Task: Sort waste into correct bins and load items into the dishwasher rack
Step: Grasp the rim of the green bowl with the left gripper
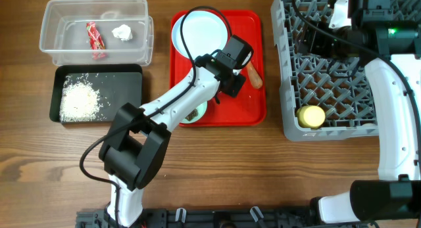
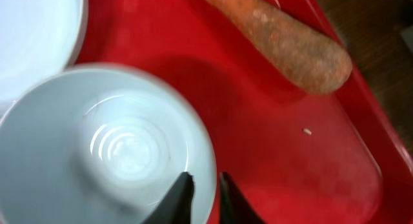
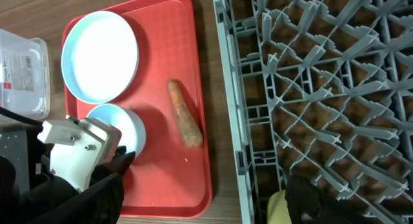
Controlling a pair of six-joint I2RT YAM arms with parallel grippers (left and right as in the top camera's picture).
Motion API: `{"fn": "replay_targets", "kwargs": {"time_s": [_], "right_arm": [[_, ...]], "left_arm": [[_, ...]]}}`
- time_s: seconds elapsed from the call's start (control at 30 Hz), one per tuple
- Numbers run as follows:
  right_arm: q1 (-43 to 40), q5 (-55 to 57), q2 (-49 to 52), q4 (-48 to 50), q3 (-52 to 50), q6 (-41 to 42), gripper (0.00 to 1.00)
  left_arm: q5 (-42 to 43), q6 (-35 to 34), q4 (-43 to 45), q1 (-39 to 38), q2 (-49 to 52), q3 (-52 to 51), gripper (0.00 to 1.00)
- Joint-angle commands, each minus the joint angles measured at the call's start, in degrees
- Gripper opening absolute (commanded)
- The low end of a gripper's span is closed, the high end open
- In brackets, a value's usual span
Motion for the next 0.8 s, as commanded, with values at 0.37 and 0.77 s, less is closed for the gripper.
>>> {"fn": "replay_targets", "kwargs": {"time_s": [0.37, 0.77], "right_arm": [[0.2, 1.0, 0.5, 0.6, 0.3, -1.0, 0.82], [0.2, 1.0, 0.5, -0.2, 0.3, -1.0, 0.82]], "left_arm": [[-1.2, -11.2, -21.1, 0.7, -7.5, 1.3, 0.59], [1.9, -6.6, -12.8, -0.7, -7.1, -13.8, 0.59]]}}
